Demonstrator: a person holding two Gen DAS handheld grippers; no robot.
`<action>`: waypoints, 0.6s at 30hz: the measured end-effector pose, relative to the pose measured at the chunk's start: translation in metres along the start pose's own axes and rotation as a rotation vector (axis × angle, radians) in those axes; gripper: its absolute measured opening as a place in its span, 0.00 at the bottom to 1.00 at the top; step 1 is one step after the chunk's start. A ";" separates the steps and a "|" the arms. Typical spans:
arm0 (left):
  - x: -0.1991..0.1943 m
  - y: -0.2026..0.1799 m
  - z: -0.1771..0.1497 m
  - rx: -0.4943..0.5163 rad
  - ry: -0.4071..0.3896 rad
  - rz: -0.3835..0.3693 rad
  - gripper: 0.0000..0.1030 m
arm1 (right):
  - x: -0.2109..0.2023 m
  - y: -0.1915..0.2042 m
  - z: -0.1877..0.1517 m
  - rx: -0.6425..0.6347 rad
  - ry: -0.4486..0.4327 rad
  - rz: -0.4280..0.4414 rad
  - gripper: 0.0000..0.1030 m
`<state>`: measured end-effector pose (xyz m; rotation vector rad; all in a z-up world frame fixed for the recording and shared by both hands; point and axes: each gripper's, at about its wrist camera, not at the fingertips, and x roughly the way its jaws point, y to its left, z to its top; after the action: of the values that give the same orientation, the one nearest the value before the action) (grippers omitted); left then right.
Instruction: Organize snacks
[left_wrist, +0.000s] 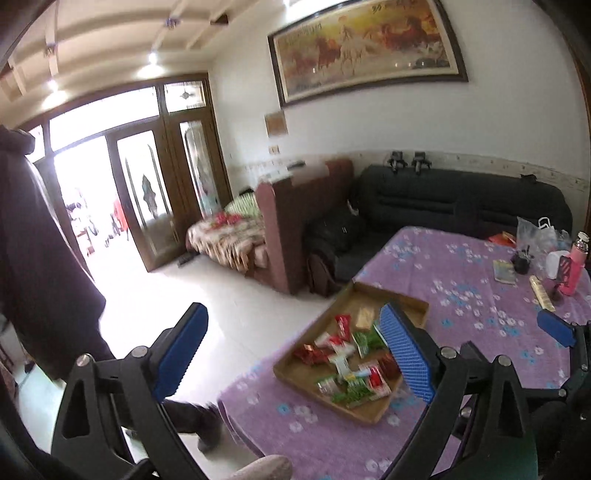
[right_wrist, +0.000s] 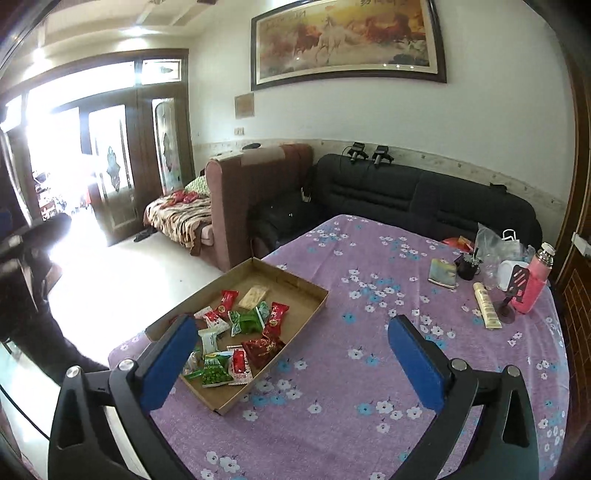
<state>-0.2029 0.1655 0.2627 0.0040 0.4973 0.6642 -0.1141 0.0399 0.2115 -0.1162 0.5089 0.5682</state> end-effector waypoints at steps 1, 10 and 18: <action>0.003 0.000 -0.002 -0.004 0.021 -0.001 0.92 | 0.000 -0.001 -0.001 0.000 0.001 0.000 1.00; 0.027 -0.002 -0.025 -0.047 0.172 -0.044 0.92 | 0.015 0.008 -0.025 -0.014 0.106 0.021 1.00; 0.051 -0.006 -0.047 -0.032 0.270 -0.036 0.92 | 0.028 0.029 -0.042 -0.060 0.183 0.041 1.00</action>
<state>-0.1861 0.1841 0.1976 -0.1257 0.7452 0.6407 -0.1277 0.0681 0.1621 -0.2166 0.6739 0.6162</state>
